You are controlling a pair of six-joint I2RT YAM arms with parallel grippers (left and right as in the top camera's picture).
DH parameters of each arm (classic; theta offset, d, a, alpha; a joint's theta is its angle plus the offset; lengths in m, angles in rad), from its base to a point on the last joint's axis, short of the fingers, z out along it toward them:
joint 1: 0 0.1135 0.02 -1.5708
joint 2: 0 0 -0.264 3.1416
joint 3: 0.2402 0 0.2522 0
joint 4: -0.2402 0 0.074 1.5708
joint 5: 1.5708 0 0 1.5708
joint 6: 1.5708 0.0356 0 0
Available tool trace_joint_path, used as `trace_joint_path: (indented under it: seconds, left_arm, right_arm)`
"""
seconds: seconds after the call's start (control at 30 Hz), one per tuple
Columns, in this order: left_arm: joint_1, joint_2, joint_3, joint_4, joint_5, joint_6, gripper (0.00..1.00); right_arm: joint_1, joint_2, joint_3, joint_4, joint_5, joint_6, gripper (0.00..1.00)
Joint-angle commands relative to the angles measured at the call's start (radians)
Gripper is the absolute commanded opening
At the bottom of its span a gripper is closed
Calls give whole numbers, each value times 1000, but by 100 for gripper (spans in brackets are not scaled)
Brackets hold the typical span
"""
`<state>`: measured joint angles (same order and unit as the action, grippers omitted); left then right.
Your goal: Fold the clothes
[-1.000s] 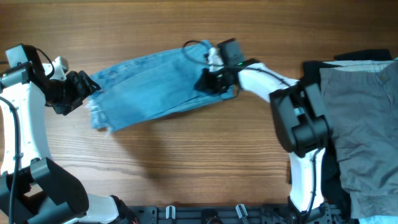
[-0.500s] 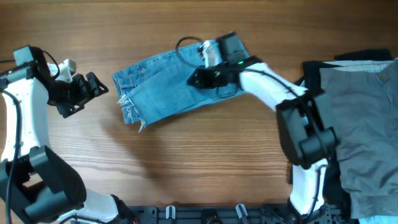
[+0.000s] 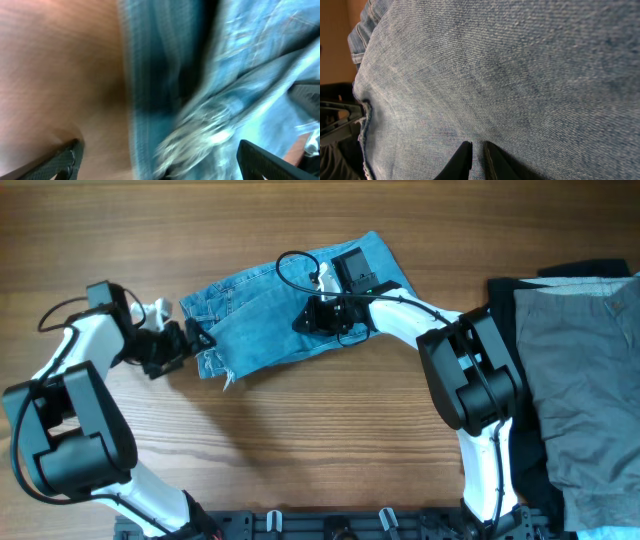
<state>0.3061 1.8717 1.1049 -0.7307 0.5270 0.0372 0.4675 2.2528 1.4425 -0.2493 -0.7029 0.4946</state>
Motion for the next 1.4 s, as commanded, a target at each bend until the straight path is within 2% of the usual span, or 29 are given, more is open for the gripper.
trace_joint_path:
  seconds: [0.0, 0.1, 0.2, 0.27, 0.37, 0.43, 0.47, 0.5, 0.57, 0.63, 0.7, 0.8, 0.83, 0.93, 1.03, 1.2, 1.37]
  left_arm:
    - [-67, 76, -43, 48, 3, 6, 99]
    - [-85, 142, -43, 84, -8, -40, 95]
    - [-87, 200, -43, 108, -6, -58, 82]
    - [-87, 212, -43, 122, -1, -70, 64]
    - [-89, 212, -43, 138, 37, -69, 44]
    - [-89, 212, -43, 139, 77, -69, 21]
    - [-89, 208, -42, 123, 77, -68, 6]
    - [-84, 201, -31, 89, 66, -68, 4]
    - [-49, 167, 56, -84, -16, -68, 4]
    - [-10, 128, 206, -339, -220, -68, 4]
    - [16, 100, 368, -547, -363, -68, 4]
    - [20, 79, 681, -806, -390, -68, 4]
    - [6, 77, 759, -848, -387, -68, 4]
    - [-58, 76, 882, -896, -379, -72, 4]
    - [-155, 77, 894, -893, -379, -80, 4]
    - [-334, 82, 893, -785, -379, -183, 4]
    - [-468, 121, 891, -680, -379, -281, 5]
  right_arm:
    - [11, 77, -17, -9, 73, 3, 14]
    - [11, 77, -17, -13, 73, 3, 14]
    - [11, 77, -17, -20, 73, 3, 14]
    - [11, 77, -17, -22, 69, 3, 14]
    - [11, 77, -17, -19, 50, 4, 14]
    - [11, 77, -17, -21, 43, 2, 13]
    - [11, 77, -17, -20, 25, 2, 13]
    - [11, 76, -17, -20, -3, 2, 11]
    - [5, 48, -16, -21, -71, -6, 10]
    - [-14, -14, -16, -30, -134, -24, 10]
    - [-35, -80, -16, -51, -141, -24, 10]
    - [-69, -179, -16, -55, -133, -24, 9]
    - [-72, -190, -16, -55, -129, -24, 10]
    - [-69, -183, -16, -89, -51, -24, 11]
    - [-60, -162, -35, -148, 84, -26, 11]
    - [-51, -86, -47, -220, 175, -45, 10]
    - [-52, -8, -47, -238, 184, -45, 10]
